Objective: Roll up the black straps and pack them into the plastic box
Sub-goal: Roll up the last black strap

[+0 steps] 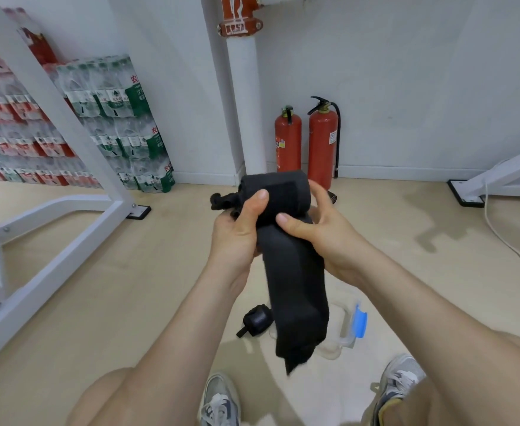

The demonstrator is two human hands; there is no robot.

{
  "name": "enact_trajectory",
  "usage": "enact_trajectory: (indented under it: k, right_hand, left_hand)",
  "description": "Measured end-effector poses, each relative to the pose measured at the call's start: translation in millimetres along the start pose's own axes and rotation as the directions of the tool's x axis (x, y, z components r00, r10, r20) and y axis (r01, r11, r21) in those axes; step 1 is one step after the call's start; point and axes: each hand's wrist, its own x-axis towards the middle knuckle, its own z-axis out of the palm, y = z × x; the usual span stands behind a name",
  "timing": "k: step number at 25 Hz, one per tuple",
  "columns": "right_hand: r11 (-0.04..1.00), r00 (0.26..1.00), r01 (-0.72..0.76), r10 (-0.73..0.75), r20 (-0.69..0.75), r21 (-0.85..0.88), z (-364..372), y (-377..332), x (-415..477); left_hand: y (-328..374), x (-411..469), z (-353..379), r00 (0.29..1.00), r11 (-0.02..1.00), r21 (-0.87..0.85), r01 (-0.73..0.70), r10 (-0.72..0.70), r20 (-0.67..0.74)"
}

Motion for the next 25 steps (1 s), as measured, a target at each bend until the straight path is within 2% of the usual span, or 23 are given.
enact_trajectory:
  k: [2,4,6,9,11,15,18,20,22,23,24,25]
  right_hand:
    - [0.995,0.992,-0.097,0.096,0.077,0.012,1,-1,1]
    - [0.987,0.986,-0.155,0.152,0.065,0.038,-2,-3,0]
    - [0.974,0.981,-0.193,0.188,0.052,0.12,-7,-6,1]
    - [0.962,0.974,-0.215,0.198,0.11,0.168,-9,-8,-2]
    - [0.971,0.979,-0.184,0.167,0.121,0.15,-9,-7,-2]
    - [0.987,0.992,-0.116,0.11,0.06,0.111,-8,-4,1]
    - [0.989,0.996,-0.085,0.083,0.02,0.124,-8,-5,3]
    - [0.995,0.999,-0.032,0.029,0.029,0.091,-10,-7,4]
    - [0.998,1.0,-0.002,0.002,0.004,0.062,-15,-9,6]
    - [1.0,1.0,0.008,-0.008,-0.029,0.025,-18,-9,7]
    - [0.999,0.998,0.022,-0.025,-0.057,-0.044,-21,-9,7]
    - [0.99,0.997,0.035,-0.045,-0.069,-0.136,-22,-10,7]
  left_hand:
    - [-1,2,-1,0.998,0.997,0.035,-0.065,0.064,0.018]
    - [-3,2,-3,0.992,0.987,0.102,-0.123,0.119,0.049]
    - [-5,3,-5,0.98,0.972,0.148,-0.184,0.17,0.104]
    - [-6,4,-10,0.966,0.95,0.204,-0.235,0.206,0.154]
    - [-6,4,-12,0.962,0.937,0.239,-0.256,0.221,0.161]
    - [-5,5,-14,0.947,0.917,0.262,-0.301,0.253,0.2]
    - [-4,4,-16,0.94,0.882,0.342,-0.323,0.258,0.221]
    - [2,4,-20,0.943,0.87,0.4,-0.289,0.186,0.277]
    - [15,6,-29,0.939,0.907,0.356,-0.225,0.105,0.327]
    - [23,5,-33,0.944,0.922,0.311,-0.232,0.137,0.299]
    - [31,2,-36,0.941,0.899,0.307,-0.311,0.246,0.233]
    - [36,0,-36,0.905,0.824,0.375,-0.425,0.389,0.173]
